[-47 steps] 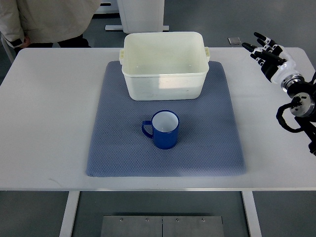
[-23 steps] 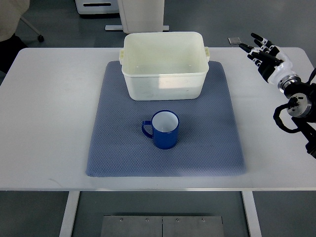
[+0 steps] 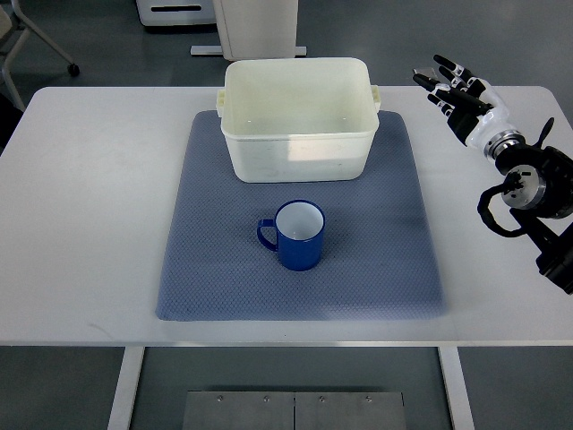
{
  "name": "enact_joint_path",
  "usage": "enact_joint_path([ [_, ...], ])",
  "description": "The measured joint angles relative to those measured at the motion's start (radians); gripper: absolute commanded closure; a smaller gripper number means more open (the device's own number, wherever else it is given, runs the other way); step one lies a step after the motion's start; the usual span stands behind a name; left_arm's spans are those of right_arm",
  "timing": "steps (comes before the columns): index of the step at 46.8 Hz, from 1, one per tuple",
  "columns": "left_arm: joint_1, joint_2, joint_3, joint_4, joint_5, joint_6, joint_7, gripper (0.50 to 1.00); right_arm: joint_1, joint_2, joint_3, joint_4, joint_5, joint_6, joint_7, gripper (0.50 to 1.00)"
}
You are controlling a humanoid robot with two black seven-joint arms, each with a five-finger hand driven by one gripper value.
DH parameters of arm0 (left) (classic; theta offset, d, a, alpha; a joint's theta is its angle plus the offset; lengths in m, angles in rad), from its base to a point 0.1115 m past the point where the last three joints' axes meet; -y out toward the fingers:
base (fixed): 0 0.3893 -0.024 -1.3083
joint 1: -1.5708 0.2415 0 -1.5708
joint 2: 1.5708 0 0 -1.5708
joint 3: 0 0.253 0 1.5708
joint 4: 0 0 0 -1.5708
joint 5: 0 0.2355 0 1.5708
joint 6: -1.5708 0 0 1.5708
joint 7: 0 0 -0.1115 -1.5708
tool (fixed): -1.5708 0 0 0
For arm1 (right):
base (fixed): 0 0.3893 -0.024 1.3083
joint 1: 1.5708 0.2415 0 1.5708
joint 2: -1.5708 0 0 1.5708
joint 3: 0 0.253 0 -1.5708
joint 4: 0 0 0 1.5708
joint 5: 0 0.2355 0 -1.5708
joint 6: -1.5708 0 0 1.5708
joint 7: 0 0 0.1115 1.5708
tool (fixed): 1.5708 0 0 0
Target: Place cup in box with right hand
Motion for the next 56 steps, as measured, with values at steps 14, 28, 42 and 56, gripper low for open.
enact_joint_path([
  [14, 0.0, 0.0, 0.001, 0.0, 0.0, 0.0, 0.0, 0.5, 0.004, -0.001, 0.0, 0.0, 0.0, 0.0, 0.002, 0.5],
  [28, 0.0, 0.0, 0.001, 0.0, 0.0, 0.0, 0.0, 0.5, 0.013, -0.009, 0.0, 0.0, 0.0, 0.0, 0.002, 0.5],
  [42, 0.0, 0.0, 0.001, 0.0, 0.0, 0.0, 0.0, 0.5, 0.021, -0.008, 0.001, -0.003, 0.0, 0.0, 0.002, 0.5],
  [56, 0.0, 0.0, 0.0, 0.0, 0.0, 0.0, 0.0, 0.5, 0.036, -0.012, -0.001, -0.004, 0.003, 0.001, 0.002, 0.5],
])
